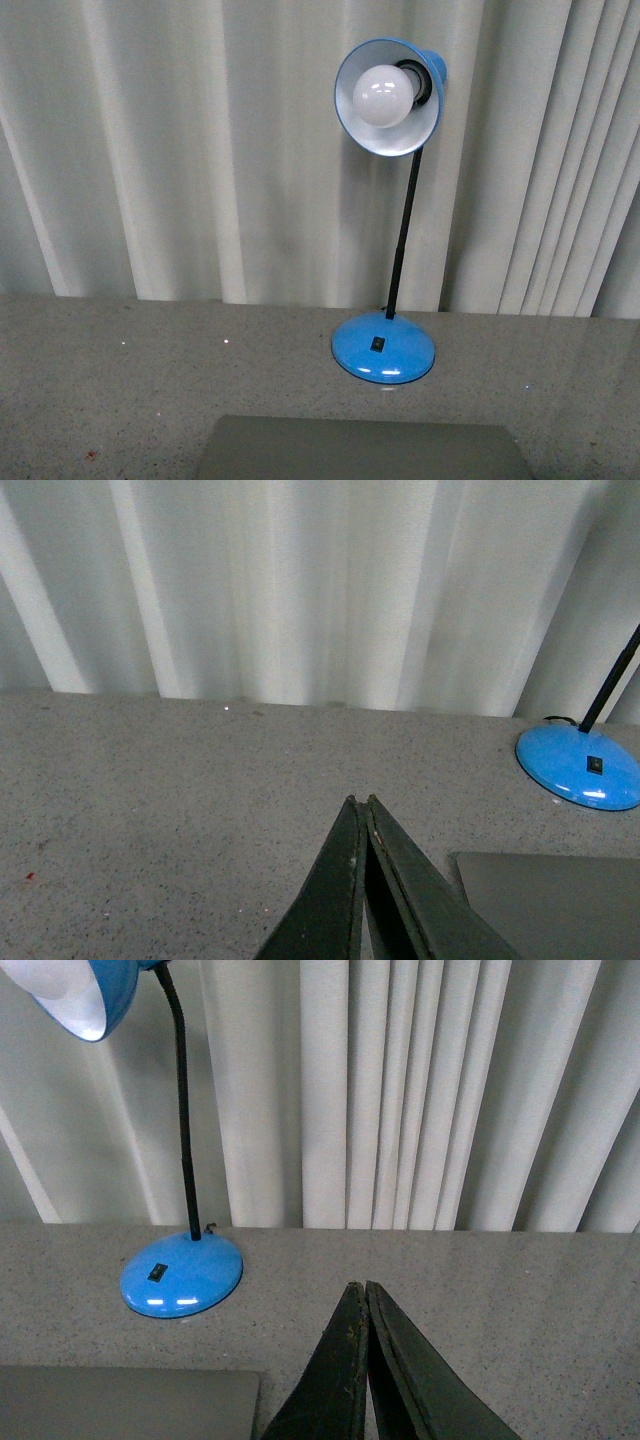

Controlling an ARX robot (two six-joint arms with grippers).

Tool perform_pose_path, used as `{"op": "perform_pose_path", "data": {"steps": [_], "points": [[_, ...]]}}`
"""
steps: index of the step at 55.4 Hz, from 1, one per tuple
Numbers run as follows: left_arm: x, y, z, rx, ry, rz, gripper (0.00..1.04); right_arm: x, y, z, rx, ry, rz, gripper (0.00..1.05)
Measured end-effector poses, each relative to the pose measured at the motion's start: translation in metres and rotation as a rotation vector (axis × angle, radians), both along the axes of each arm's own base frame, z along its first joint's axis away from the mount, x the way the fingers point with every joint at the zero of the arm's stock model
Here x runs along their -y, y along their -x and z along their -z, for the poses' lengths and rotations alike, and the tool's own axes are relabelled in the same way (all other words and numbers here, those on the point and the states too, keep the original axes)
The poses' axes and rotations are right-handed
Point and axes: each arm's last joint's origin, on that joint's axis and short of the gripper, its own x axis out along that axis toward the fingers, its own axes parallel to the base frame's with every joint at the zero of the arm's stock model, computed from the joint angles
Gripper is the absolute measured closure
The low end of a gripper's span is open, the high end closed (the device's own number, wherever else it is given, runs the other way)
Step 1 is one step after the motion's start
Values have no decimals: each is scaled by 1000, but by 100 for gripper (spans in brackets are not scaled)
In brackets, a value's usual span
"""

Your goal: Close laptop

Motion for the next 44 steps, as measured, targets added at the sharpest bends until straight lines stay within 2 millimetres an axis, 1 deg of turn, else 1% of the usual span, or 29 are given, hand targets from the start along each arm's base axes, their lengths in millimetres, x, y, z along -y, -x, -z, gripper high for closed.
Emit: {"op": "perform_pose_path", "data": {"steps": [2, 8, 17, 30, 44], "points": [[-3, 3, 0, -2, 0, 18, 101, 0, 4, 3, 5, 0, 0, 102], [-10, 13, 0, 0, 1, -11, 101, 0, 13, 9, -19, 0, 0, 102], [-10, 27, -1, 4, 0, -5, 101, 0, 25, 7, -9, 0, 0, 102], [-10, 40, -8, 26, 1, -5, 101, 0, 39, 5, -3, 0, -1, 102], [-10, 51, -12, 39, 1, -5, 101, 0, 49, 2, 11, 0, -2, 102]]}}
